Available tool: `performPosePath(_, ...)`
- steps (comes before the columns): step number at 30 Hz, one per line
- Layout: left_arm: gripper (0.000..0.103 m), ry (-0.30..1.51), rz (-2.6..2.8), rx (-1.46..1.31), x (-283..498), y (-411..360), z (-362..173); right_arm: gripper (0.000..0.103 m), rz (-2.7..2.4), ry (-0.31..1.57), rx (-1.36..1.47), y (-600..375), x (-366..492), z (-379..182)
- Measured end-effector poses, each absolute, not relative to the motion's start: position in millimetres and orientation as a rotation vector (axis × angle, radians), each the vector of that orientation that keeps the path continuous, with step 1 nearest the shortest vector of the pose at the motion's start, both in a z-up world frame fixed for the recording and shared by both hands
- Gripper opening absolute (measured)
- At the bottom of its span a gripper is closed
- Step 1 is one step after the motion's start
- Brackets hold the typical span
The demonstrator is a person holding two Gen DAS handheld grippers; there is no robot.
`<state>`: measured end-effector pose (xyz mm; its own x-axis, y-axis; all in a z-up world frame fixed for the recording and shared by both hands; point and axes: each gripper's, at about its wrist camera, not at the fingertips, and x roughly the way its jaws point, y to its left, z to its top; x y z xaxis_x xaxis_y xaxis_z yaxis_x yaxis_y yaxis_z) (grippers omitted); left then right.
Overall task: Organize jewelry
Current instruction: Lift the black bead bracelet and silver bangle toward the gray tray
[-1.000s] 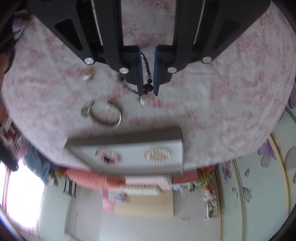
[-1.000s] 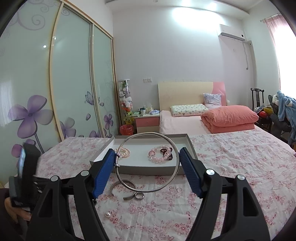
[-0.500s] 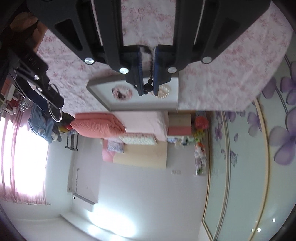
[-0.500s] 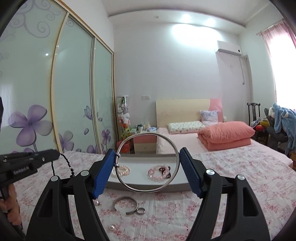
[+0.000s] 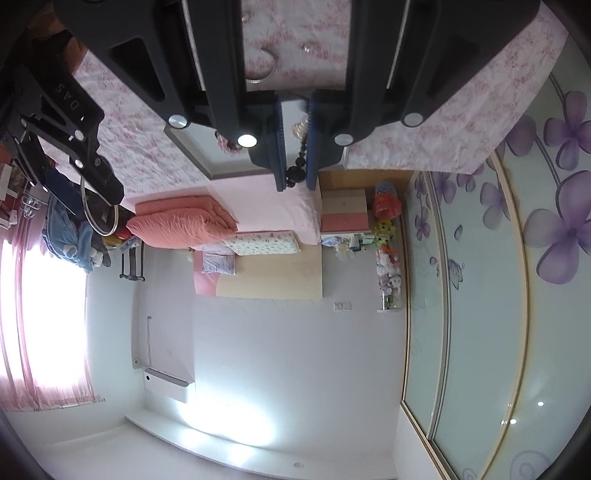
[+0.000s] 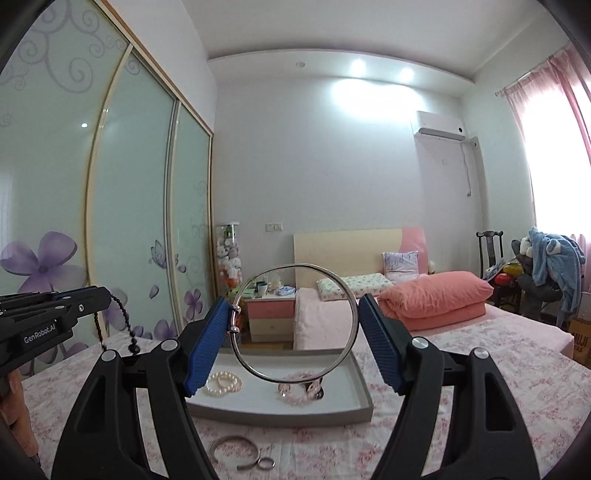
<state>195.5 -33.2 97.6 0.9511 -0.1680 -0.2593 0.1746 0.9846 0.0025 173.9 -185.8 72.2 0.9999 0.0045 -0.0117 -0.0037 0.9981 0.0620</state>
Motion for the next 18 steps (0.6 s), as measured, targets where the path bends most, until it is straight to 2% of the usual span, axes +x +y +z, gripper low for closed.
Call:
performPosePath(9,0.011,0.270,-0.167,0.018,239,-43,100,0.072,-0.027,0.017,0.053,-190,208,68)
performPosePath(18,0.011,0.349,-0.189,0.011,317,-52,79,0.072,-0.015,0.184,0.067,-197,292,35)
